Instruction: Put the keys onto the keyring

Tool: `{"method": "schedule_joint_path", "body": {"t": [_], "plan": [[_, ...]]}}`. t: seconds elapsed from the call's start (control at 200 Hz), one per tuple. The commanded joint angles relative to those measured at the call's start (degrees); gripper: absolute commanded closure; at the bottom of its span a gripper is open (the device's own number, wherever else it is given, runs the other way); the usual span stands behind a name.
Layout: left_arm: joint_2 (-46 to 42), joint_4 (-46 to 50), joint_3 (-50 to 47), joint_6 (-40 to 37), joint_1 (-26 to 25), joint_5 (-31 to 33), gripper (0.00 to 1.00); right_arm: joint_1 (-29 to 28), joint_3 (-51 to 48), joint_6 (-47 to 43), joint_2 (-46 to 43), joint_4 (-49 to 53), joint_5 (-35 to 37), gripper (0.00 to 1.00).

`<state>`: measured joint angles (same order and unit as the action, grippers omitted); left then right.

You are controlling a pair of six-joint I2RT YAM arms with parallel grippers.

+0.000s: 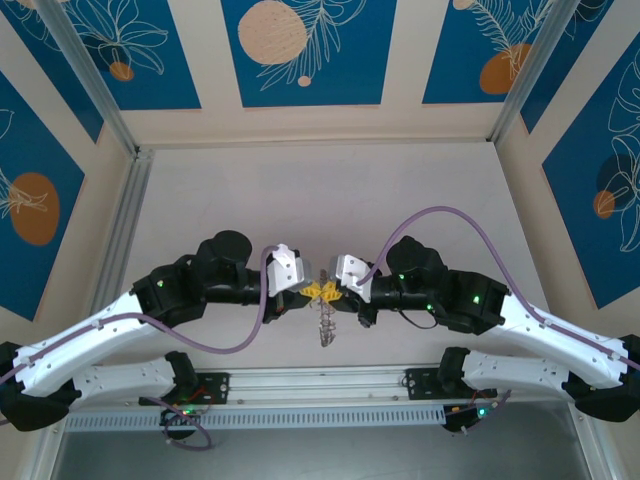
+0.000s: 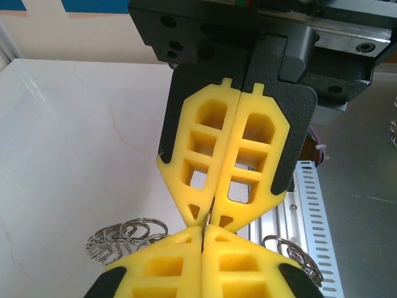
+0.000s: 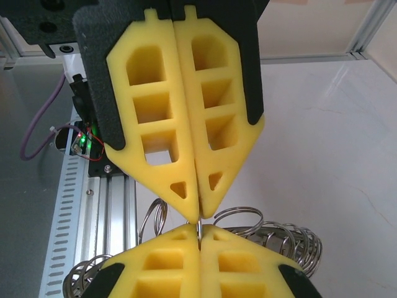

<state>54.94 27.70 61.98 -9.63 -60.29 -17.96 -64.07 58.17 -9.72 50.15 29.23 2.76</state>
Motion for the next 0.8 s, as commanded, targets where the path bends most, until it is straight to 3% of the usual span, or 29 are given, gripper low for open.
{"method": "schedule_joint_path", "body": {"t": [0.0, 0.145, 0.34, 0.505, 0.795], "plan": [[-0.3, -1.0, -1.2, -0.2, 0.1, 0.3, 1.00, -0.6, 2.7, -1.3, -1.1, -3.7, -2.4, 1.00], [-4.0, -9.5, -5.7, 3.6, 0.1, -2.4, 1.00, -0.9, 1.9, -0.8, -1.8, -4.2, -2.3, 1.00], [-7.6, -17.5, -10.1, 7.4, 0.3, -4.7, 1.00, -0.8, -0.1, 0.9, -4.2, -5.8, -4.4, 0.76], [-10.5, -23.5, -13.9, 9.6, 0.4, -5.6, 1.00, -0.9, -1.0, 2.0, -4.9, -5.3, -4.0, 0.76], [-11.4, -25.6, -15.0, 11.0, 0.4, -7.2, 1.00, -0.8, -1.6, 2.8, -4.7, -3.6, -3.6, 0.75]]}}
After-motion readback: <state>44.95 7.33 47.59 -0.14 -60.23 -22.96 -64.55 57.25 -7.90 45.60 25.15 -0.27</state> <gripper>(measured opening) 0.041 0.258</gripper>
